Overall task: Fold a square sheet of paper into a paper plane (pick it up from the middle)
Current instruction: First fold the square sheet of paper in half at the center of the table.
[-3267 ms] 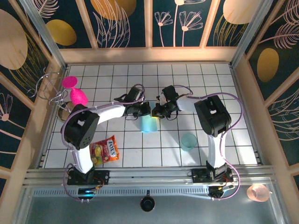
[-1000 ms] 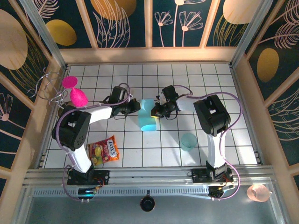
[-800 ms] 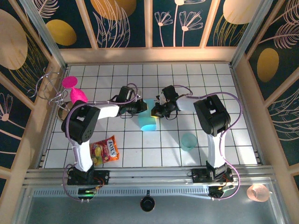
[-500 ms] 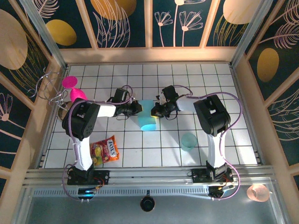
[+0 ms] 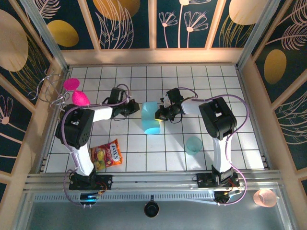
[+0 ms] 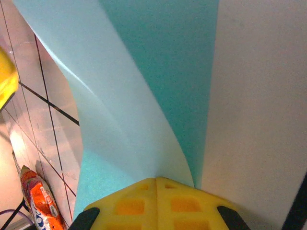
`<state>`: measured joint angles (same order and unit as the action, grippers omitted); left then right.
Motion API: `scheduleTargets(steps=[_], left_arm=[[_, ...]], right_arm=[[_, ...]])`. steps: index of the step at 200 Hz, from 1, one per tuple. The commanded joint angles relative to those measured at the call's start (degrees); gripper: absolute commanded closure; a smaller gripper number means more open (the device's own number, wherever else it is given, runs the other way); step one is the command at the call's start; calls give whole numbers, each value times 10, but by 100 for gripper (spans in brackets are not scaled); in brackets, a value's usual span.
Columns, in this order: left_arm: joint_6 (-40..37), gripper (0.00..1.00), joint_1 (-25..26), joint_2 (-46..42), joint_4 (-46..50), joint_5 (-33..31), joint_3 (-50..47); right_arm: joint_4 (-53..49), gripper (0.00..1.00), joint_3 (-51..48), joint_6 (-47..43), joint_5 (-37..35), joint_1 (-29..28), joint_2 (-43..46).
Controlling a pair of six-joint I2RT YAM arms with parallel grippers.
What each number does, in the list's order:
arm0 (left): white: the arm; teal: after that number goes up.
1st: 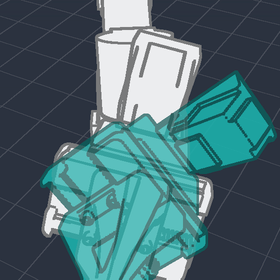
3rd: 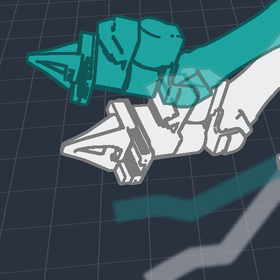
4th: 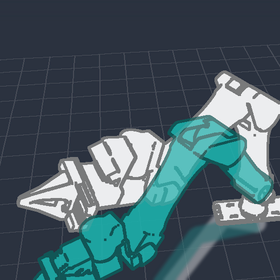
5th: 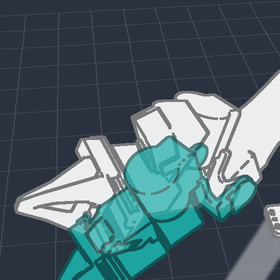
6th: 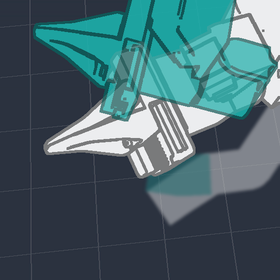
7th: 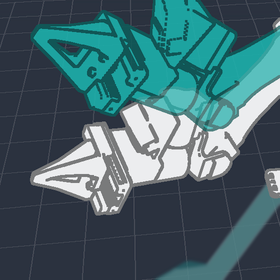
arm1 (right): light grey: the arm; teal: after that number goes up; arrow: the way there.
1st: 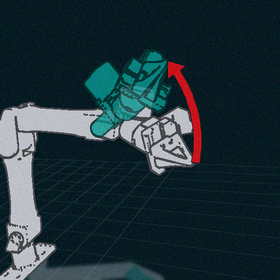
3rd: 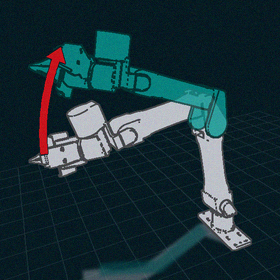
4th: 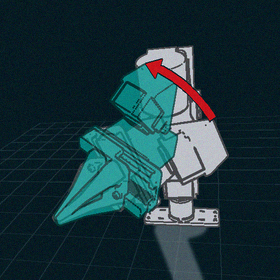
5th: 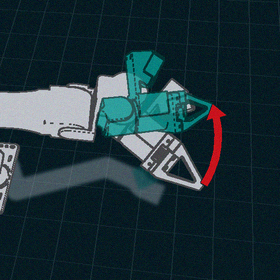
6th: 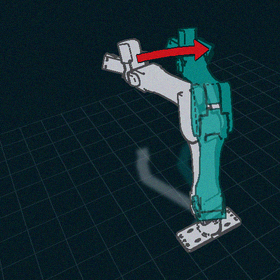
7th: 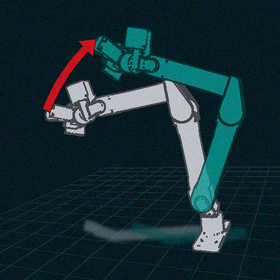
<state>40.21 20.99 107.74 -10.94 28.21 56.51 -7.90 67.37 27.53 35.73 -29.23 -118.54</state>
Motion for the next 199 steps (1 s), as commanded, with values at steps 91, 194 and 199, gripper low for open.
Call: scheduleTargets(steps=[91,194,199], left_arm=[[21,100,-7,127,-7,-12,61],[-47,100,-32,23,58,-28,68],[-45,100,-24,24,57,-22,72]], right_arm=[[-100,100,-79,-12,-246,15,-116],[-102,100,-78,-13,-251,17,-113],[-102,100,-77,-13,-251,17,-114]])
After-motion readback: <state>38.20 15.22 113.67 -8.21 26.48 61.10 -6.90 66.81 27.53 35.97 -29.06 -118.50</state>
